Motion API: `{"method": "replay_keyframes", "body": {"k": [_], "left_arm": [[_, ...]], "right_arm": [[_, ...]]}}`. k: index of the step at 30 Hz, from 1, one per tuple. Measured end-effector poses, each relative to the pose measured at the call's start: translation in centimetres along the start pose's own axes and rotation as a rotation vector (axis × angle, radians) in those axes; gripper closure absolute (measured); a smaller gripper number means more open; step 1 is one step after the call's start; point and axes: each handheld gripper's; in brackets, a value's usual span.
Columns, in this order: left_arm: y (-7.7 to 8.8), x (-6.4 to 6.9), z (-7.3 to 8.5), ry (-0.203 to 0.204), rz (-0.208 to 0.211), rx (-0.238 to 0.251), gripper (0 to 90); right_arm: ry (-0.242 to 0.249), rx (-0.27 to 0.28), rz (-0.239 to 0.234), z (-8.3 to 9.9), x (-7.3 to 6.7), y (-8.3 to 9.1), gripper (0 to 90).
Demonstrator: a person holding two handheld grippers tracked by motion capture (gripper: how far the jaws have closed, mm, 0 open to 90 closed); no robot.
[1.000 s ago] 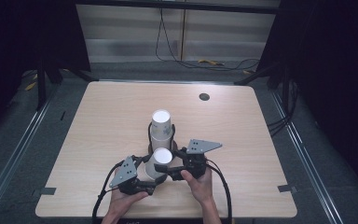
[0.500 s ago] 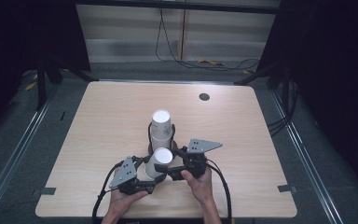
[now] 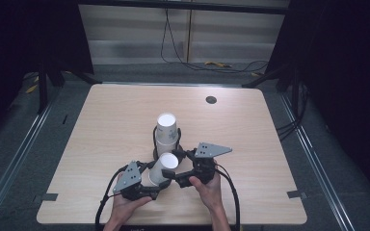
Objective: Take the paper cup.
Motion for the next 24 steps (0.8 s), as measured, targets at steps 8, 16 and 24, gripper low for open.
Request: {"method": "replay_keyframes", "body": {"k": [8,16,24], "left_arm": [[0.3,-0.5,-0.3,0.007,0.015,-0.021,27.9],[0.5,-1.0,-0.5,0.005,0.015,-0.054,27.9],[0.6,-1.2,-0.7,0.008,0.024,-0.092,28.0]], "right_arm": [[0.010,0.023,0.016,-0.1,0.1,0.6,15.0],[0.022,0.040,0.039,-0.1,0.1,1.5,13.9],[0.028,0.057,0.070,0.3,0.4,2.6,14.1]]}}
Point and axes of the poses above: each handheld gripper's, and its own axes: y roughly backward along the jaws, z roughly out of its underside, x roughly to its right, and after that the axes turned 8 degrees about -y, right-handed
